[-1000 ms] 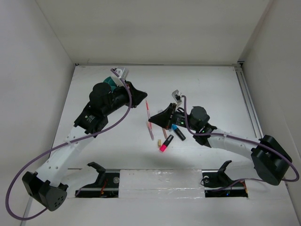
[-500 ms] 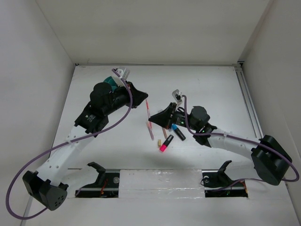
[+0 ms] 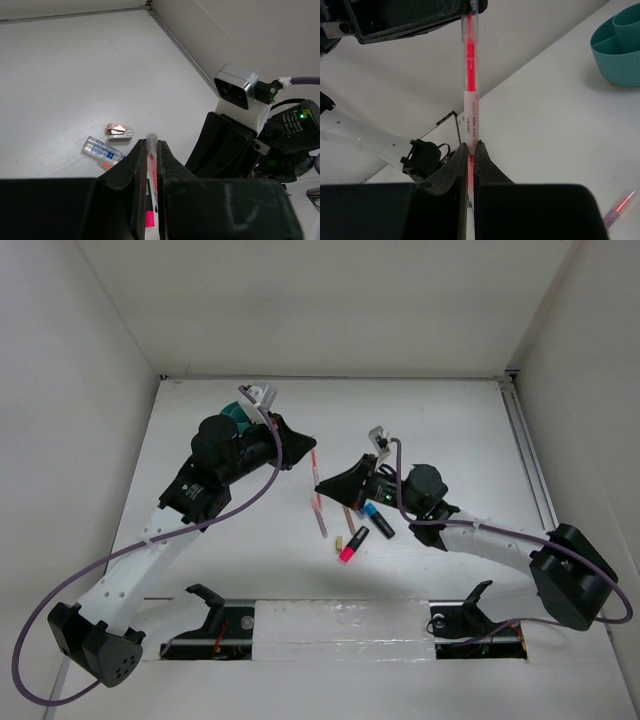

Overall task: Sort the stationery into containers
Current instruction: Close the pen cap on the pen.

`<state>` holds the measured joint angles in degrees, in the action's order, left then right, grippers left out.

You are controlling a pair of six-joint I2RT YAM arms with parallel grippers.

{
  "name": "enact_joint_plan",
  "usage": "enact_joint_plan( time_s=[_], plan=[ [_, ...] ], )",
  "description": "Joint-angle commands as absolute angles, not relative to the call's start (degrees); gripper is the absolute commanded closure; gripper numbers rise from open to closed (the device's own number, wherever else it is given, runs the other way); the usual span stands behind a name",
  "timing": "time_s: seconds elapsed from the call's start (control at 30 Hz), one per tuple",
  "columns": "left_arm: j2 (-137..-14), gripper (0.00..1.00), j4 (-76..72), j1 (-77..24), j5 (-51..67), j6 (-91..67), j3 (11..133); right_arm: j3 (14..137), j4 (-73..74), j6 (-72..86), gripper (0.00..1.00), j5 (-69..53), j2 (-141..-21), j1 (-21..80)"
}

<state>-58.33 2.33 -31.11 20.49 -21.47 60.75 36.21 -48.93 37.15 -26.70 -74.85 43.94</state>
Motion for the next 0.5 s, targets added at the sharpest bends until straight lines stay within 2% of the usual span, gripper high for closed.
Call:
enact_joint_plan(
  time_s=[0.0, 0.33, 0.47],
  plan=[
    [-58.0, 1.00, 0.2, -31.2, 21.0, -20.7, 60.6, 39.0, -59.7, 40.2, 1.00, -26.5, -76.5, 43.7],
    [-58.0, 1.00, -0.9, -31.2, 19.2, -22.4, 59.6, 39.0, -78.2, 49.6, 1.00, -27.6, -83.9, 43.7],
    [-58.0, 1.00, -0.9, -31.2, 19.2, -23.0, 59.6, 39.0, -77.6, 49.0, 1.00, -26.4, -83.9, 43.7]
  ],
)
